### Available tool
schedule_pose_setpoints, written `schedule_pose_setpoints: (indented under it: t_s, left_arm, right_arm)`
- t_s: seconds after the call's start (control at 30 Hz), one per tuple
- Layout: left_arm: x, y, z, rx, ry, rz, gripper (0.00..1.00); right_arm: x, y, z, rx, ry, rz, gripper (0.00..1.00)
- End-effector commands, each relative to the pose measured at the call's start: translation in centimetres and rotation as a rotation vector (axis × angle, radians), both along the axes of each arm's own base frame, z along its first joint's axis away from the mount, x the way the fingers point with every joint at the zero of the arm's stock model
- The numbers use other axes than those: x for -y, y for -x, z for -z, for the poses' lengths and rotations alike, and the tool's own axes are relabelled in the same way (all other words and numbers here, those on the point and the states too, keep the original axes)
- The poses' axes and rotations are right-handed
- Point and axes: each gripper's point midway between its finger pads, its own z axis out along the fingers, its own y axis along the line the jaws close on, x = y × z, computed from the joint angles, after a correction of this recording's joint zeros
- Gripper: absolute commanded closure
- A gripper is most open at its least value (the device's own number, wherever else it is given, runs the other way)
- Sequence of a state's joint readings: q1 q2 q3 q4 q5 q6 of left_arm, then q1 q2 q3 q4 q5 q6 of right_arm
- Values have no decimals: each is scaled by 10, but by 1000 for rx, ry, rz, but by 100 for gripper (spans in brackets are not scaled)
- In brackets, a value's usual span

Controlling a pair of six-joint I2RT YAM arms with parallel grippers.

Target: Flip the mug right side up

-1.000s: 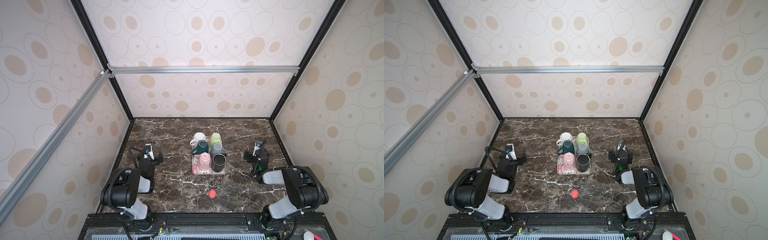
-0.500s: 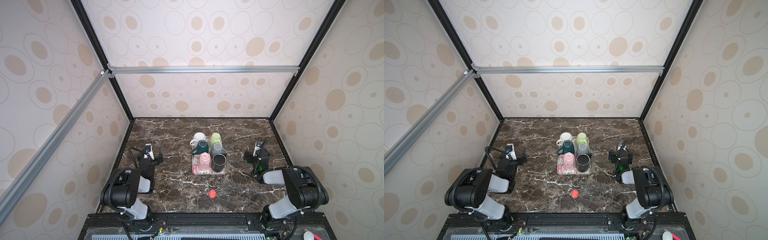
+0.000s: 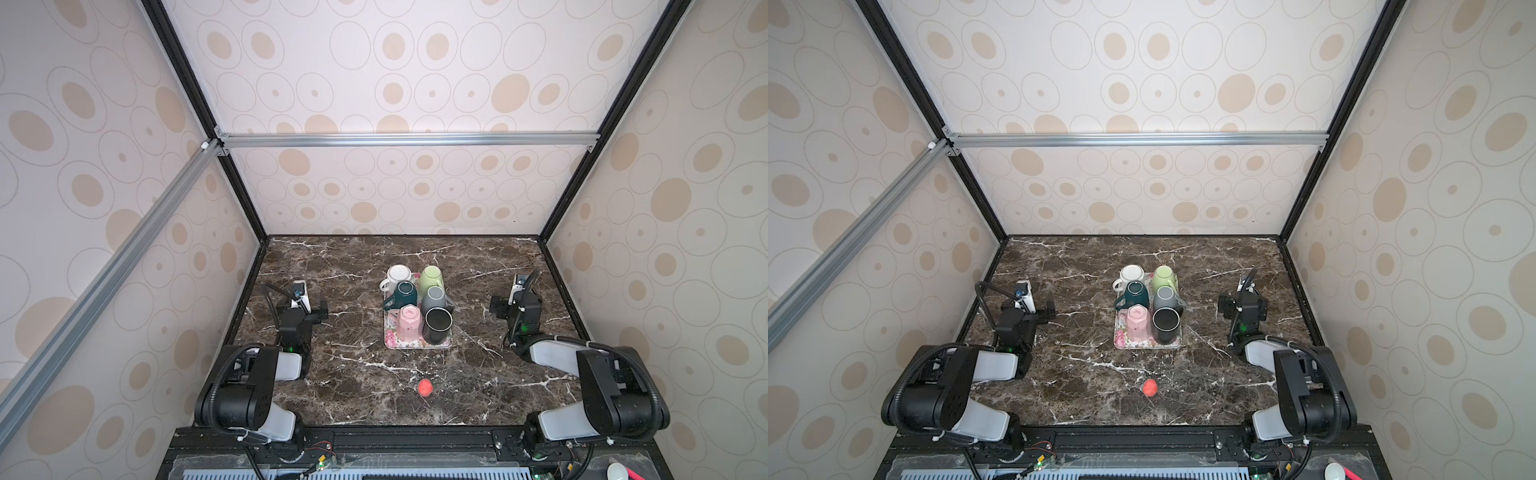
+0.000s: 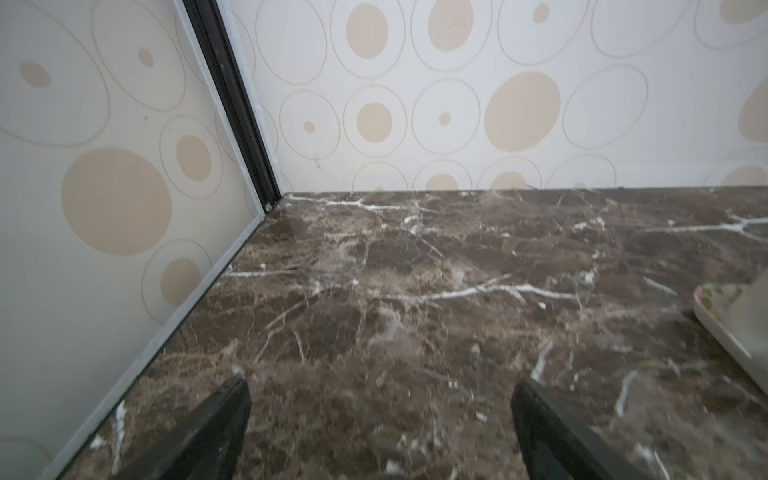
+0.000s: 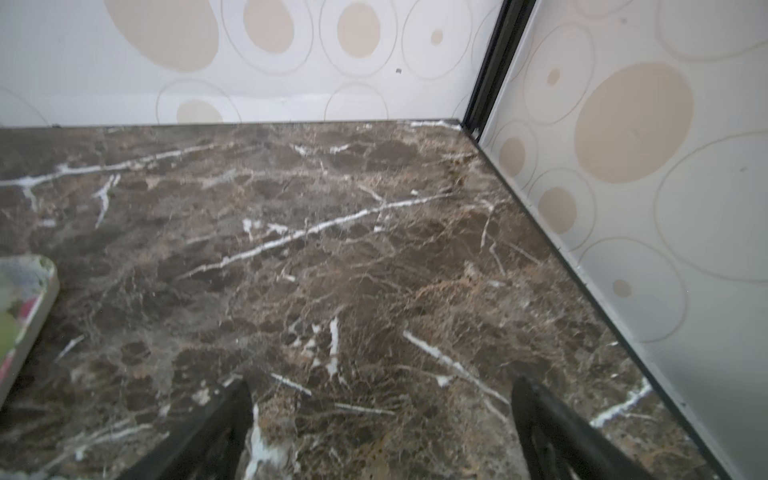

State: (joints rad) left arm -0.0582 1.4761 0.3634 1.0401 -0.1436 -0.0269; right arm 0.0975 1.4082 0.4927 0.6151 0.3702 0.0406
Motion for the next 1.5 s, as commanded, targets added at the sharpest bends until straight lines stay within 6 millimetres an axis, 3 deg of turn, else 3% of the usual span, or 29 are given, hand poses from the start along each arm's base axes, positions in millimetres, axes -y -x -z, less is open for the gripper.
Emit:
schedule_pose_setpoints:
  t_s: [0.0, 0.13, 0.37, 0.5, 0.77, 1.03, 1.27, 1.3, 1.47]
  left_arm:
    - [-5, -8, -4, -73, -16, -54, 2]
    - [5, -4, -24, -40, 49, -55, 2]
    - [44, -19, -64, -69, 120, 39, 2]
    - [69, -23, -76, -102, 157, 95, 2]
    - [131, -13, -58, -250, 202, 300, 2]
    - [204, 7, -37, -376, 200, 507, 2]
    - [227, 10, -15, -444, 181, 533, 2]
    - [229, 10, -12, -451, 173, 532, 2]
    - [236, 10, -11, -470, 159, 533, 2]
  right_arm:
    - [6, 8, -9, -56, -17, 55, 0]
    - [-13, 8, -34, -37, -129, -20, 0]
    - [-51, 16, -54, -150, -221, -187, 0]
    - [-79, 22, -61, -192, -296, -303, 0]
    - [-136, 42, -59, -323, -346, -475, 0]
    - [-152, 46, -48, -417, -403, -527, 0]
    - [-147, 41, -26, -481, -392, -452, 1]
    - [-156, 43, -23, -493, -380, -469, 1]
    - [-162, 39, -6, -551, -366, -432, 2]
